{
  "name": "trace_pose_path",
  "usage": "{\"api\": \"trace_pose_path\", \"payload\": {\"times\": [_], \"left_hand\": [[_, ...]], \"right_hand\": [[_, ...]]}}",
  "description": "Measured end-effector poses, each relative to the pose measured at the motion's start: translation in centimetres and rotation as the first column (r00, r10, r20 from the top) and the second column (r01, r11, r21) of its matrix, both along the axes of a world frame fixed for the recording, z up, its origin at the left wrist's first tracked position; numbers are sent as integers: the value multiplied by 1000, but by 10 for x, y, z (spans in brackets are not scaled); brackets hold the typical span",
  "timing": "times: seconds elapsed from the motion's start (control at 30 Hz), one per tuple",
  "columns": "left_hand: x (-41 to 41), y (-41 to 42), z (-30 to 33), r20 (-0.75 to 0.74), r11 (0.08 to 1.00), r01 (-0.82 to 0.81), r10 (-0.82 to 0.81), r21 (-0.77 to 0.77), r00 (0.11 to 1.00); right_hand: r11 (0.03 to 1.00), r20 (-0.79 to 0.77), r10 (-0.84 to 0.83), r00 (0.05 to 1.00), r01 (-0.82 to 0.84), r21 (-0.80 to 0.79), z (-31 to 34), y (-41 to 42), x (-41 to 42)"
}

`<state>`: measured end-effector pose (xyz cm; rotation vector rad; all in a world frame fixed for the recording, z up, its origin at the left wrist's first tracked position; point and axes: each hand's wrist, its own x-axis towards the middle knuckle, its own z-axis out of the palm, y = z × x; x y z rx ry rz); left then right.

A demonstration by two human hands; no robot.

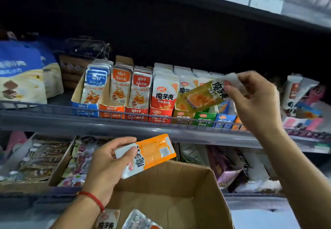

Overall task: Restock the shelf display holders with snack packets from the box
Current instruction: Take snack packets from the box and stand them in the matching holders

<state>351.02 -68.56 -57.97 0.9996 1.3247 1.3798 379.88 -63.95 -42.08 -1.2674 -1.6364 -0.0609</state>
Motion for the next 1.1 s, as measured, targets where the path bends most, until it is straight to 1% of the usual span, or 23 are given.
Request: {"api": "trace_pose_path", "payload": {"times": [0.1,0.23,0.3,0.33,0.4,0.5,0.6,0.63,0.67,0.73,0.77,0.8,0.83,0.87,0.9,0.93,0.97,1.0,1.03,1.1], "left_hand": [[-1,0,3,19,1000,-18,18,1,1000],[-5,-1,5,23,1000,-21,21,-9,1000],[-8,-1,6,26,1000,-16,16,1,1000],[-10,-1,6,28,1000,-15,15,7,1000],[-12,-1,7,27,1000,-13,13,8,1000],[-13,-2,9,37,1000,-4,4,-3,999],[-14,-3,11,69,1000,10,-9,-14,998],[-15,-3,12,87,1000,20,-19,-15,996],[-15,-3,14,110,999,36,-33,-17,993],[-14,-3,17,157,997,71,-66,-28,985],[-12,-4,18,178,995,89,-81,-39,981],[-10,-5,19,199,993,105,-94,-49,976],[-8,-5,20,219,991,117,-102,-57,970],[-5,-6,21,239,990,129,-111,-62,965],[-2,-6,23,258,988,142,-121,-65,959],[1,-6,24,276,986,152,-127,-70,953],[4,-6,25,294,983,164,-134,-80,946],[8,-6,25,312,980,175,-138,-94,940],[13,-6,25,327,974,195,-148,-115,933],[25,-5,26,357,958,240,-171,-159,918]], "right_hand": [[999,190,-35,981,29,34,24,26,-16],[998,457,-47,888,65,-24,31,59,-34],[995,521,7,854,45,-86,29,74,-40],[993,528,37,848,29,-116,28,80,-43],[987,501,62,863,22,-160,27,92,-46],[980,465,45,884,52,-194,23,107,-44],[950,486,77,870,85,-302,8,113,-40],[947,501,62,863,108,-304,1,113,-37],[955,506,29,862,125,-269,-6,111,-35],[985,430,-50,901,115,-126,-16,97,-30],[995,382,-65,922,87,-41,-22,85,-29],[999,377,-50,925,47,16,-29,71,-27],[1000,416,3,909,-7,9,-35,57,-23],[993,452,112,885,-81,-87,-43,41,-19],[957,453,255,854,-157,-242,-51,26,-14],[886,413,397,820,-225,-405,-61,12,-9],[809,356,502,788,-282,-516,-74,1,-3],[763,315,554,770,-319,-562,-87,-7,1],[751,289,571,769,-347,-561,-101,-14,3],[770,211,556,804,-402,-497,-118,-24,6]]}}
